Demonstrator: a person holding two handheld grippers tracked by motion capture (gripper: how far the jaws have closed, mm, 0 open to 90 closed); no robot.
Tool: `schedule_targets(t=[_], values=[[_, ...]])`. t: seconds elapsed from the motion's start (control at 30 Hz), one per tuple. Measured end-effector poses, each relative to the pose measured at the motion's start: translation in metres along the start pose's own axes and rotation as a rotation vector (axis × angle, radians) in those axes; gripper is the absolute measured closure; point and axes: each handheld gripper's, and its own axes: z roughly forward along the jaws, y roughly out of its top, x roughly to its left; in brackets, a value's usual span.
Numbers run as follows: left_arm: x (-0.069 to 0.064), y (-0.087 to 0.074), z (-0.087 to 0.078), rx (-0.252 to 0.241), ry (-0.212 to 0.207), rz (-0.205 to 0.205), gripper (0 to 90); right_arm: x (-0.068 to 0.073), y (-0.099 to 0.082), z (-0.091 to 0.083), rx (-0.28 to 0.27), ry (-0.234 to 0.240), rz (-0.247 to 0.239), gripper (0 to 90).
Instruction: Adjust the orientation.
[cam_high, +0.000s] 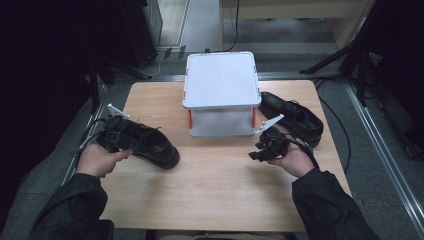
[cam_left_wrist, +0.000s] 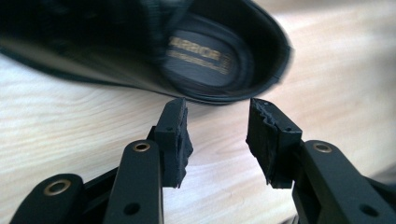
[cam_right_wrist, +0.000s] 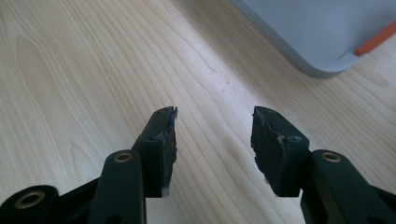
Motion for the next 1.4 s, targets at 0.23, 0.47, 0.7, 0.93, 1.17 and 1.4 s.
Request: schedule_targets(t=[0.23, 0.47, 0.7, 0.93, 1.17, 1.4], values=[[0.01, 0.002, 0.018, -0.013, 0.029, -0.141, 54.6, 0.003, 0.007, 0.005, 0.007, 0.008, -0.016, 51.0], [0.009, 0.005, 0.031, -0.061, 0.078, -0.26, 50.9, 0.004, 0.009, 0.007, 0.018, 0.007, -0.028, 51.1], [0.012, 0.013, 0.047, -0.05, 0.171, -0.346, 49.3, 0.005, 0.007, 0.007, 0.021, 0.003, -0.033, 51.1], [0.017, 0.013, 0.066, -0.039, 0.193, -0.428, 48.2, 0.004, 0.004, 0.006, 0.028, -0.007, -0.018, 51.1], [0.017, 0.012, 0.072, -0.045, 0.21, -0.448, 52.5, 0.004, 0.001, 0.004, 0.027, -0.012, -0.011, 51.1], [0.016, 0.013, 0.069, -0.054, 0.227, -0.437, 59.6, 0.004, 0.0, 0.004, 0.026, -0.017, -0.007, 51.3]])
